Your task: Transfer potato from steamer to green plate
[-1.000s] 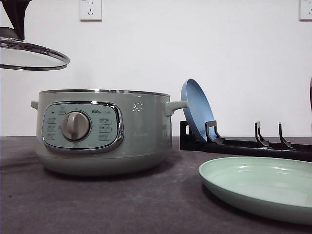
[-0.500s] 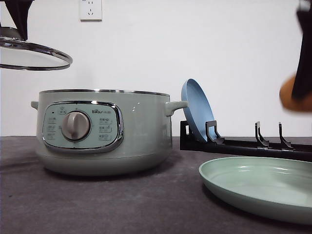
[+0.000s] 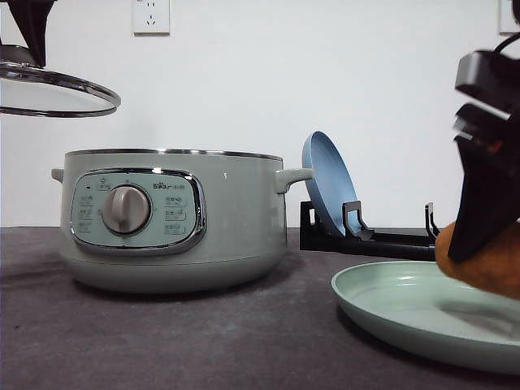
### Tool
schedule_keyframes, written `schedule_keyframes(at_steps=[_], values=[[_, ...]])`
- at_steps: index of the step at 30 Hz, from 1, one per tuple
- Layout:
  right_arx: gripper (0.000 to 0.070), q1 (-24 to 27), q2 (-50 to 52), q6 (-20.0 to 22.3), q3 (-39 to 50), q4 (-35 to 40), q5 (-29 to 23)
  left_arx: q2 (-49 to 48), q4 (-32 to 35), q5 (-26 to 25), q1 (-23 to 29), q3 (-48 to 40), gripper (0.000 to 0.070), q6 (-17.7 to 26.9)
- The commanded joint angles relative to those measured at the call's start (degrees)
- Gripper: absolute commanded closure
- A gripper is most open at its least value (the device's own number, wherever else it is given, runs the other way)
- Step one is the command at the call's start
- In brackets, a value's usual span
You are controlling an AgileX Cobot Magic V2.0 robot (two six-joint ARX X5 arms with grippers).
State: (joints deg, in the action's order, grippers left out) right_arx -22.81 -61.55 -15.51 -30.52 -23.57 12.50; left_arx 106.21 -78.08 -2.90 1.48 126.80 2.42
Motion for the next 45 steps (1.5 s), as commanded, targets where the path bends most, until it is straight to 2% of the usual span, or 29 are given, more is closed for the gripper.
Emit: schedule_keyframes(at_steps=[1,11,21,26,28,30,33,38,45], values=[[0.0414,-0.3,-2.0,-0.8,-0.2,1.5,0.6,-0.5,1.6,-0.1,0.0,2.7,0.07,-0.2],[0.0414,-0.3,-8.4,-0.6,-0.2,6.5,1.0,-0.5,1.6,-0.1,0.0,2.7,0.07,-0.2],[0.0411,-0.3,-9.6,-0.7,-0.2,7.2,0.9,-0.5,1.6,-0.1,0.0,2.7,0.07,-0.2],[0.0211,-0.3,-9.4,-1.6,-0.4,7.3,1.0,-0.5,1.6,-0.1,0.0,2.7,0.07,-0.2],[0.016,-0.3,-8.9,-1.9,-1.0,7.0,1.0,-0.5,1.6,-0.1,0.0,2.7,0.07,-0.2],[0.0139,-0.3,-7.8,-2.3,-2.0,6.4,1.1,-0.5,1.6,-0.1,0.0,2.7,0.07,-0.2],[0.0134,-0.3,-5.2,-3.4,-4.3,4.0,2.1,-0.5,1.6,-0.1,0.0,2.7,0.07,-0.2],[0.0067,-0.3,1.1,-5.1,-9.8,-4.4,4.2,-0.5,1.7,-0.1,0.0,2.7,0.07,-0.2],[0.0067,-1.0,13.4,-5.1,-17.3,-16.2,3.5,-0.5,1.6,-0.1,0.0,2.7,0.07,-0.2]])
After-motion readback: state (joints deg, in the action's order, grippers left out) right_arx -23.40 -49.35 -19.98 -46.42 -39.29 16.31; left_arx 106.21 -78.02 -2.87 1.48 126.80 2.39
